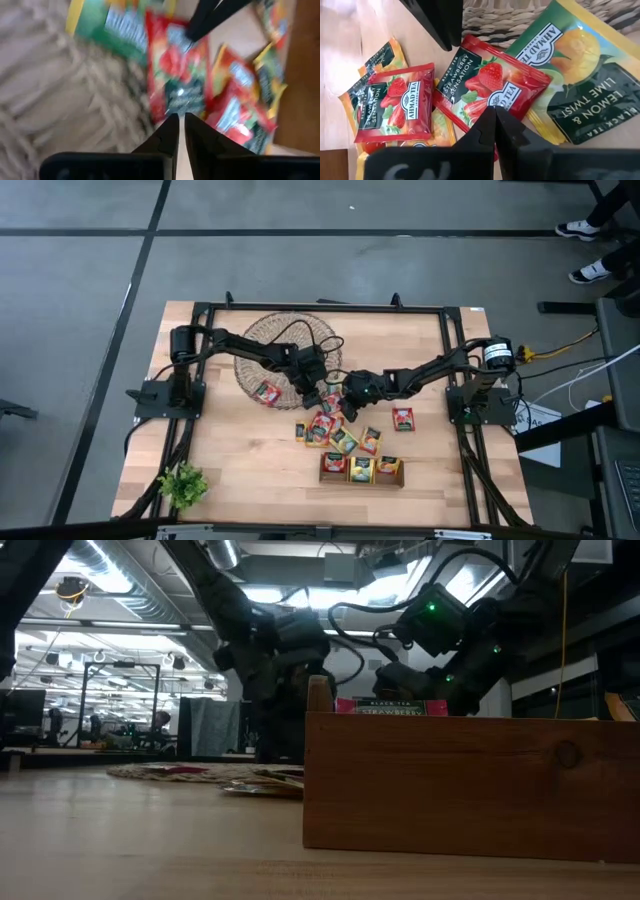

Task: Pick & Place Tea
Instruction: Put the red tea bag into the left section of the wooden organizer

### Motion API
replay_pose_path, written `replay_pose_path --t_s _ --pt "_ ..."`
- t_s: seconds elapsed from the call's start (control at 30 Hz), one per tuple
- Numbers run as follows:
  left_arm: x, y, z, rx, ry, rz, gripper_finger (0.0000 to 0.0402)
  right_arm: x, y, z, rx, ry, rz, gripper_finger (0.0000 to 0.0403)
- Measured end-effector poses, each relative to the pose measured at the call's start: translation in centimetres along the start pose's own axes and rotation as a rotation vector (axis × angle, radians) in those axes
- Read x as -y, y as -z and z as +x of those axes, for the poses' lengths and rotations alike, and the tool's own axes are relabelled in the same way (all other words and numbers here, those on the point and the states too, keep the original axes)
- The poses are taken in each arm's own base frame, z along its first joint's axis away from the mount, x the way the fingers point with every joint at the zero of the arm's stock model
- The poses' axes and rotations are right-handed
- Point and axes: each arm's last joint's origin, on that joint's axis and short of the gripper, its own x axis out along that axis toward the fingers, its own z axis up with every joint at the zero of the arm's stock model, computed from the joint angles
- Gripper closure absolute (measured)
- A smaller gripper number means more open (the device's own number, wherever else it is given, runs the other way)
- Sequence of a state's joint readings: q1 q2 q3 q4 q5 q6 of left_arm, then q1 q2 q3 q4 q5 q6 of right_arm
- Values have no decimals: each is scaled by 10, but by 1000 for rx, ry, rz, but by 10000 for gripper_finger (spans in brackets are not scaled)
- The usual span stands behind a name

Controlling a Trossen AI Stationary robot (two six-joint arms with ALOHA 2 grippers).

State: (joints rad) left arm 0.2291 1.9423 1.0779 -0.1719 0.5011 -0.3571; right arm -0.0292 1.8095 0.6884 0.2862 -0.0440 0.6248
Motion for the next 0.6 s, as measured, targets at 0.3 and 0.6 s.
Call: replay_pose_path --t_s 0.3,0.6 --pt "-8 3 12 -28 14 -22 363 2 -4 0 37 7 5 399" --pt "-10 -1 11 1 18 12 362 1 -5 0 57 3 5 399"
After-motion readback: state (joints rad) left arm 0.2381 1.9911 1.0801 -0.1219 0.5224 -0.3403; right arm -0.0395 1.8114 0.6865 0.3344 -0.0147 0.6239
